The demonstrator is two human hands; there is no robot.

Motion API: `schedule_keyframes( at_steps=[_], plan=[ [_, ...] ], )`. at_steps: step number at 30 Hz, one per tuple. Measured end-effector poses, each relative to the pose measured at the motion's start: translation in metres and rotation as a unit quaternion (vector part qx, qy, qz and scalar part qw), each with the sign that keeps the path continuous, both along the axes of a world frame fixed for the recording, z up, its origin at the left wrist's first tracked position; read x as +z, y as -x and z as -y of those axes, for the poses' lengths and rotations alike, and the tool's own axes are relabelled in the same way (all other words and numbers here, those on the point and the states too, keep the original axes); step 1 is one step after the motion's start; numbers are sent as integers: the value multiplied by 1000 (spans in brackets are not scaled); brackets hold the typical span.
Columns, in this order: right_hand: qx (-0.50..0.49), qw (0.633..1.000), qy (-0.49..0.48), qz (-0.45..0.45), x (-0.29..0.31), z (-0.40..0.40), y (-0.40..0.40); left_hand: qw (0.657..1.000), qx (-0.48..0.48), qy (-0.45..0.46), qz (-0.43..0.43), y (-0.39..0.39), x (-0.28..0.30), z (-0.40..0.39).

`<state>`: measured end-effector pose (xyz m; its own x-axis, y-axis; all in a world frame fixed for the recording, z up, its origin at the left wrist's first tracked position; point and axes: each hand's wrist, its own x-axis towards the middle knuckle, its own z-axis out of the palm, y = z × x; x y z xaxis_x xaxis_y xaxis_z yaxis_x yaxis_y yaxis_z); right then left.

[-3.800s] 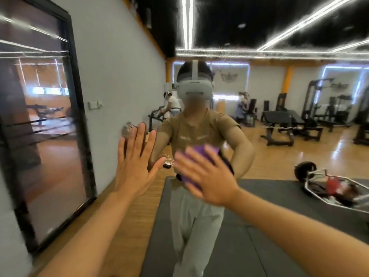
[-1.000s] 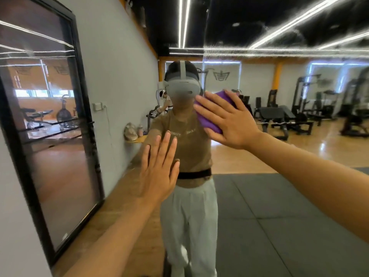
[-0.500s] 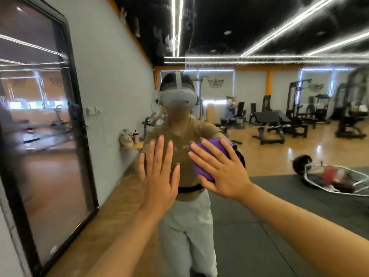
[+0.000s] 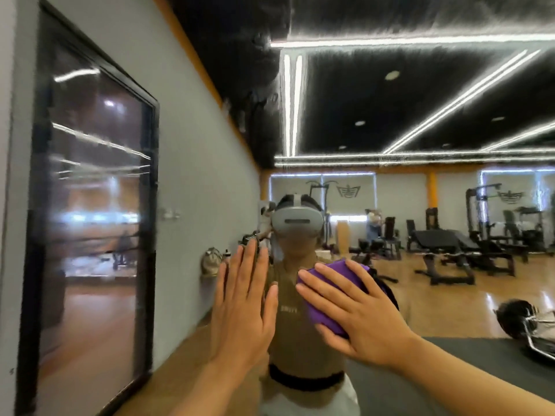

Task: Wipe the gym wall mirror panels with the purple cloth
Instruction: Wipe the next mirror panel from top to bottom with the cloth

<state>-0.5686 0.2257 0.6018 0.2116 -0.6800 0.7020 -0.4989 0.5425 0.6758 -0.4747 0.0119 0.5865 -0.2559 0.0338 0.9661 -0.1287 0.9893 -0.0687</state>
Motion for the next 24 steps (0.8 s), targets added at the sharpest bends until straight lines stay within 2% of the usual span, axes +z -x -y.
schedule_keyframes(
  at_steps=[7,10,14,18,21,24],
  plan=[
    [-21,999,-18,-31,5,-2,7,998,20,47,-31,11,-10,12],
    [-9,1000,-20,-19,29,3,10,997,18,57,-50,15,-10,15],
    [16,996,81,36,90,17,0,996,0,58,-68,18,-10,17],
    [-4,992,120,44,128,30,-5,995,-10,66,-73,18,-10,18],
    [6,987,153,46,132,37,-5,995,-8,62,-72,18,-10,18],
    [32,978,196,58,107,43,-6,995,0,62,-77,19,-11,18]
  ],
)
